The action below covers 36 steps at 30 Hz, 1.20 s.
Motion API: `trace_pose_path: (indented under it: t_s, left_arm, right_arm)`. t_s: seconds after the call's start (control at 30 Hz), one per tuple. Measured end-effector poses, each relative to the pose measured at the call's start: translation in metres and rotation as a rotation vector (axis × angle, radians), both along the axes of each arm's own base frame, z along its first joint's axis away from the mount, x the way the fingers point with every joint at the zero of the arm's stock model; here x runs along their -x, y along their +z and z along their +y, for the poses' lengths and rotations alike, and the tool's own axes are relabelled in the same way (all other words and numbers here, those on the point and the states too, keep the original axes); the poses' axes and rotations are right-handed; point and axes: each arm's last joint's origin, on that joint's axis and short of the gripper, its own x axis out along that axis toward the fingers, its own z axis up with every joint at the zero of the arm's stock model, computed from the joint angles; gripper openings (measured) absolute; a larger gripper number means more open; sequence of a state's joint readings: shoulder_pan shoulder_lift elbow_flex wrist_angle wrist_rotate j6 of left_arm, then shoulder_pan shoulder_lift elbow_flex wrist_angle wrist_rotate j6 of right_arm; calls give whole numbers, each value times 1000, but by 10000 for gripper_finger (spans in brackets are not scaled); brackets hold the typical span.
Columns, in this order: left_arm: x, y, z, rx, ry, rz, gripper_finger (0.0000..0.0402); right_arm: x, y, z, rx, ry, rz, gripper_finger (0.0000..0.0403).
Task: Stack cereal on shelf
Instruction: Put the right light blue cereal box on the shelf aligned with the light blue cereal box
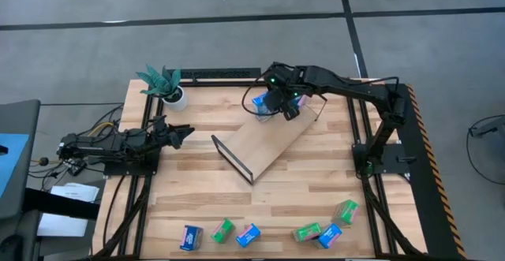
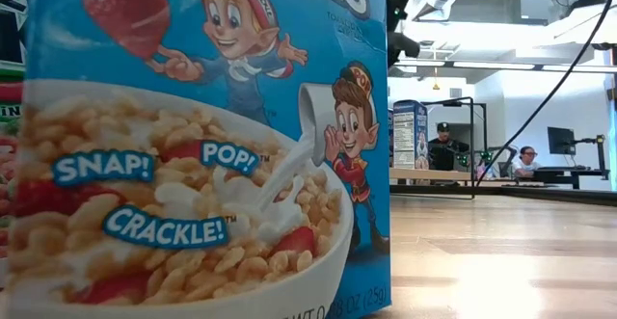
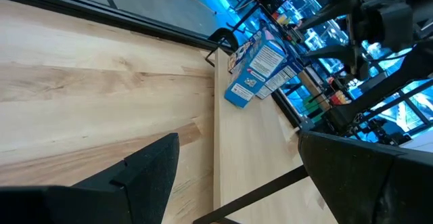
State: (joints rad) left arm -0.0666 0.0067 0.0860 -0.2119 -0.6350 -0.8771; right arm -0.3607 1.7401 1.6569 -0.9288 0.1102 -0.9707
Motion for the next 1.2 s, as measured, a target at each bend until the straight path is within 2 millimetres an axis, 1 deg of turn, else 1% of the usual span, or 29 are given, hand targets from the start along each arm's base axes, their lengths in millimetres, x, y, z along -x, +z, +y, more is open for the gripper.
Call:
trace_pose_path:
  t_s: [0.17,0.37,0.5,0.6,0.7,0.83,1.03,1.2]
  left_arm:
    - [0,0,0,-1,0,0,293]
    - [0,0,0,0,0,0,293]
    - [0,0,0,-6,0,5,293]
    - [0,0,0,-8,0,8,293]
    - [0,0,0,-9,3,9,293]
    - [0,0,0,-18,5,16,293]
    - [0,0,0,-19,6,17,293]
    - [0,0,0,-19,6,17,293]
  right_arm:
    - [1,2,1,-54,-72,-23,251]
    - [-2,3,5,-148,-90,-72,251]
    - [3,12,11,-157,-105,-106,250]
    - [6,18,12,-198,-180,-143,238]
    - [10,17,6,-249,-286,-159,209]
    - [12,14,-1,-290,-376,-160,157]
    - [11,11,-2,-322,-373,-162,75]
    - [14,9,-4,-337,-398,-140,26]
